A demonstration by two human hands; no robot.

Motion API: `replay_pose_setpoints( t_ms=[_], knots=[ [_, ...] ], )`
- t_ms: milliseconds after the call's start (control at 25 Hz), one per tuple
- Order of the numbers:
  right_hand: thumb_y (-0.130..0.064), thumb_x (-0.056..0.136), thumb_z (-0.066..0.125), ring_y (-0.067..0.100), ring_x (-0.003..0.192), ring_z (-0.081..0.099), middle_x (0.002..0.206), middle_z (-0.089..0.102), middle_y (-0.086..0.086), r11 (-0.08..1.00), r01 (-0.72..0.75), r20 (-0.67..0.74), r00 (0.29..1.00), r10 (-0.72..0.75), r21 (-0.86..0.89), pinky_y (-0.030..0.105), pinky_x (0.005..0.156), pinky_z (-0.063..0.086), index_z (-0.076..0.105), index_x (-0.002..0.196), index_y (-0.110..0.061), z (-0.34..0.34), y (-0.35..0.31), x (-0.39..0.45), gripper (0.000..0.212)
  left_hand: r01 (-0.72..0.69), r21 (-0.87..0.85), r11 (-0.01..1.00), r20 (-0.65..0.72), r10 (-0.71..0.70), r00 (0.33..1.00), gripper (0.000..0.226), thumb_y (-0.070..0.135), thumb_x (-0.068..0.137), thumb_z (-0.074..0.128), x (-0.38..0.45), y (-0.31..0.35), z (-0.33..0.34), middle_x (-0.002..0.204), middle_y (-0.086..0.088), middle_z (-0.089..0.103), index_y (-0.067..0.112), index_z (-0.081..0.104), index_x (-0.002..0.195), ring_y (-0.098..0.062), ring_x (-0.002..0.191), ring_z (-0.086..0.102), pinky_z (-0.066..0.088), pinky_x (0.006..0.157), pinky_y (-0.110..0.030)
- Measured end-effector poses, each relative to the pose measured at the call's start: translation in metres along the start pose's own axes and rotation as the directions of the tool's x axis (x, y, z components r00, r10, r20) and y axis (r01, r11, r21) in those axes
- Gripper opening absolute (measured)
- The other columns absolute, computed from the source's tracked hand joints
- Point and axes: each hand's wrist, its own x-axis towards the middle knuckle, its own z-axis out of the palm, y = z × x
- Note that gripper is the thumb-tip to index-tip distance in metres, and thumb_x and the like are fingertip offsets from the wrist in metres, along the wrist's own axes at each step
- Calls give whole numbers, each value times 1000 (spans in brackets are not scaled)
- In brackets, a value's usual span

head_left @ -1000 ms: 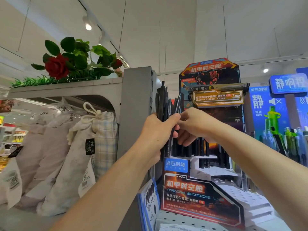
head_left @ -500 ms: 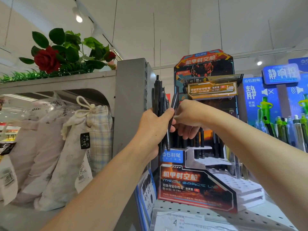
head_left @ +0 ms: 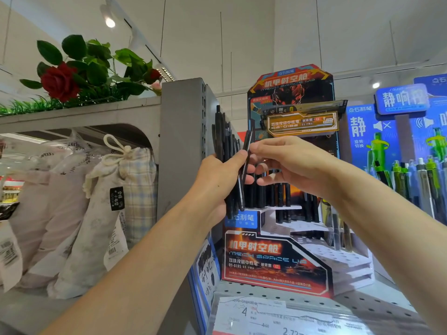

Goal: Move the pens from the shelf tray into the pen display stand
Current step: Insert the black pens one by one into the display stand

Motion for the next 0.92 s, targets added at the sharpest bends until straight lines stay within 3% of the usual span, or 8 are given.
replay_pose_setpoints(
  t_ms=[160, 280, 480, 560, 720, 920],
  knots=[
    [-18, 96, 65, 12, 68, 63, 79, 67, 4, 995, -7, -6, 1000, 8, 100, 26, 66, 57, 75, 94, -12, 2, 7, 3, 12, 65, -97, 993, 41, -61, 997, 30, 34, 98, 63, -7, 0, 3, 74, -1, 78, 8, 66, 113, -9, 59, 74, 51, 43, -17],
    [-20, 91, 72, 10, 64, 65, 81, 72, 5, 988, 3, -69, 998, 8, 157, 19, 56, 54, 75, 92, -12, -2, 9, 3, 9, 11, -62, 998, 9, -11, 1000, 27, 33, 99, 61, -7, -4, 3, 78, -3, 79, 8, 69, 109, -10, 65, 75, 55, 49, -20],
    [-19, 88, 75, 10, 59, 67, 82, 73, 9, 941, 140, -278, 959, -52, 308, 22, 56, 56, 68, 98, -4, -10, 9, 8, 20, -141, -47, 989, -150, 132, 980, 21, 36, 99, 61, -3, -4, 3, 76, 3, 74, 16, 68, 94, -8, 67, 70, 59, 66, -28],
    [-19, 87, 76, 12, 57, 66, 79, 71, 9, 951, 184, -370, 925, -83, 247, 24, 57, 58, 62, 99, -2, -9, 10, 9, 25, -211, 0, 977, -182, 208, 961, 21, 37, 99, 59, -2, -4, 2, 74, 7, 73, 18, 67, 94, -7, 71, 70, 56, 69, -26],
    [-13, 85, 79, 18, 54, 67, 75, 65, 11, 990, 131, -392, 909, -143, -57, 31, 54, 59, 56, 95, -4, 0, 17, 11, 26, -251, 15, 968, -153, 250, 956, 22, 39, 98, 60, -2, -1, 0, 63, 11, 71, 19, 67, 96, -1, 60, 69, 50, 52, -11],
    [-14, 83, 81, 20, 53, 69, 78, 65, 15, 989, 76, -380, 917, -119, -126, 30, 50, 58, 57, 99, -3, 8, 21, 13, 30, -279, 24, 960, -146, 280, 949, 16, 39, 98, 60, -2, -3, 0, 65, 12, 72, 24, 66, 93, -2, 62, 70, 52, 58, -17]
  ],
)
